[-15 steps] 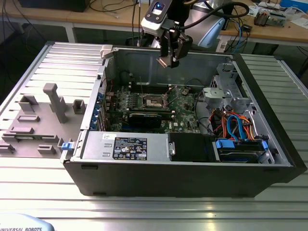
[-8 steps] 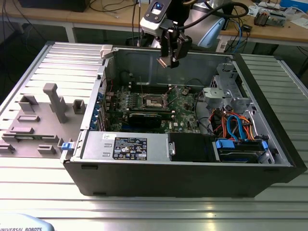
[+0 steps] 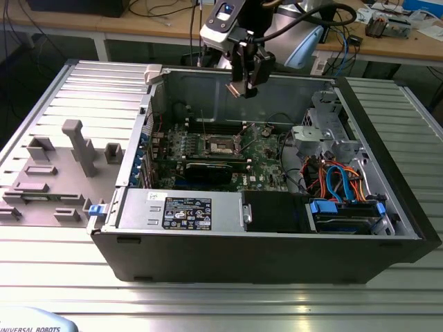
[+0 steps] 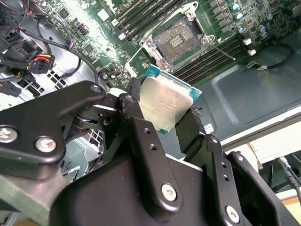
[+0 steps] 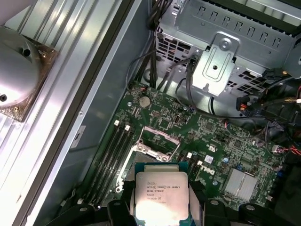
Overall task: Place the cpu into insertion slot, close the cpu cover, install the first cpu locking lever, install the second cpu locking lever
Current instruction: 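Place the cpu into insertion slot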
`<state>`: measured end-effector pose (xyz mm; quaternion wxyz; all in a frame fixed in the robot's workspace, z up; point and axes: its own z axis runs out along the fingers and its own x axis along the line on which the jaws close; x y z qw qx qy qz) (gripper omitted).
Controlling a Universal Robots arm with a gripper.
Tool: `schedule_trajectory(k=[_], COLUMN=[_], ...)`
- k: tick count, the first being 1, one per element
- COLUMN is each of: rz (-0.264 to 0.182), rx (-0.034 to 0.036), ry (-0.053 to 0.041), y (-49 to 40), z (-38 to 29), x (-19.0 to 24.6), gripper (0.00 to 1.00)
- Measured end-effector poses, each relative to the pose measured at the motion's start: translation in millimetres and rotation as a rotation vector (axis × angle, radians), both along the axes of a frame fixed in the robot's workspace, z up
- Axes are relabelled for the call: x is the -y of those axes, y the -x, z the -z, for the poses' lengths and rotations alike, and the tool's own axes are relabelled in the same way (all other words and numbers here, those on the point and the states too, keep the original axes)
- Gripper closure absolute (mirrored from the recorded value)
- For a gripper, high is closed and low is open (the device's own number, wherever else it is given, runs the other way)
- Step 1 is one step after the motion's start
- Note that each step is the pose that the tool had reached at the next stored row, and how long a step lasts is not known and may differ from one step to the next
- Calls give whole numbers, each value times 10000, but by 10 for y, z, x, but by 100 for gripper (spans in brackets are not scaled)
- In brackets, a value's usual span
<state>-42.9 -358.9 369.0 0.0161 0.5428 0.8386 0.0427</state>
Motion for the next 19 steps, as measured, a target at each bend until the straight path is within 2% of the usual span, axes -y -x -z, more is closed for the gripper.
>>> schedule_trajectory(k=[19], rz=[993], rx=[-2], ry=[0], y=[0], z=[3], x=[0], gripper=[46])
